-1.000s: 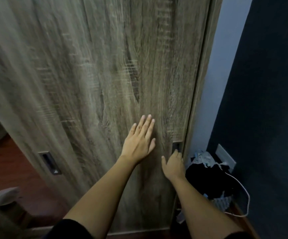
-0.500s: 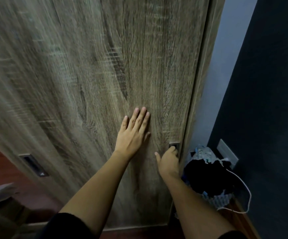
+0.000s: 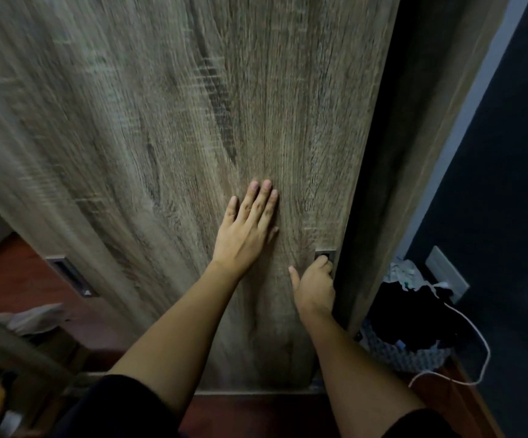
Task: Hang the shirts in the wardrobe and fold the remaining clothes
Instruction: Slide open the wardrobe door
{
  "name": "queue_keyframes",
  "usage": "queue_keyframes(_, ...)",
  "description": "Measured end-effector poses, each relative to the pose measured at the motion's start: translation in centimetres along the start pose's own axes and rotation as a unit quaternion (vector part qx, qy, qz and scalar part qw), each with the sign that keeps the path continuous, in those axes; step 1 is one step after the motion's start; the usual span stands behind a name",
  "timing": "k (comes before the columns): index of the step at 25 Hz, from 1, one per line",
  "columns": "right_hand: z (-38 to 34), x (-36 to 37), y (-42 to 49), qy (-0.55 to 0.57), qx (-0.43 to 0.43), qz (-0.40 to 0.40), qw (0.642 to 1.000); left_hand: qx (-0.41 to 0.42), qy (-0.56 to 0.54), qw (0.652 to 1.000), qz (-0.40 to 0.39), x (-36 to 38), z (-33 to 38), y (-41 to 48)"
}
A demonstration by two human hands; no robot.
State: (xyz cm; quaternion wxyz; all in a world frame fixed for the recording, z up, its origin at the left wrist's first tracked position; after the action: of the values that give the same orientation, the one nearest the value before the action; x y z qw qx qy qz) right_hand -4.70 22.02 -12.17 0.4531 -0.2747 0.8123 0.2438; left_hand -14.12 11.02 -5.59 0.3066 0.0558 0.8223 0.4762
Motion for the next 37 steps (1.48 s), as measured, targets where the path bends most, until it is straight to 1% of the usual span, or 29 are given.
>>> queue_keyframes(7,-7.6,3.7,-4.1,0.021,-0.015,0.008,1.000,-0.003,0.014,1.000,-0.012,-0.3,-8.5,-4.3)
queue_keyframes(18,-19.2,9.8,-10.6,0.047,-0.038,0.037,0.997,0.018,0.060,0.998,0.015,-1.3,-21.6,-10.5)
queue_keyframes(22,-22.8,11.9,-12.8,0.048,-0.057,0.018,0.997,0.006,0.073,0.997,0.006,-2.2,-26.1,-12.7)
queue_keyframes(30,-28.1,14.2,-16.2,0.049,-0.116,0.009,0.992,-0.012,0.092,0.995,-0.032,-3.7,-32.4,-15.8)
queue_keyframes(35,-29.9,15.1,-17.5,0.050,-0.166,0.007,0.985,-0.043,0.065,0.995,-0.057,-4.6,-35.0,-17.0)
queue_keyframes(37,-30.4,15.3,-17.8,0.046,-0.182,-0.008,0.982,-0.054,0.063,0.994,-0.069,-4.9,-35.8,-17.4)
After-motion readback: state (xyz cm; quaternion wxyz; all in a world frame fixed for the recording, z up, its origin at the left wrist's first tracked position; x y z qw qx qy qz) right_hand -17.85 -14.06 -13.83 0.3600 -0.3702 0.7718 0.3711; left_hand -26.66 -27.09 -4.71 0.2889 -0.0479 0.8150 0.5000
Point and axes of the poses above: each hand's wrist, its own y-axis towards the middle knuckle, its own x-axis out of the palm, z = x × y, the point moved 1 cm from there along y, towards the middle knuckle, and after that the axes turned 3 degrees about z, right-handed, at the moved point
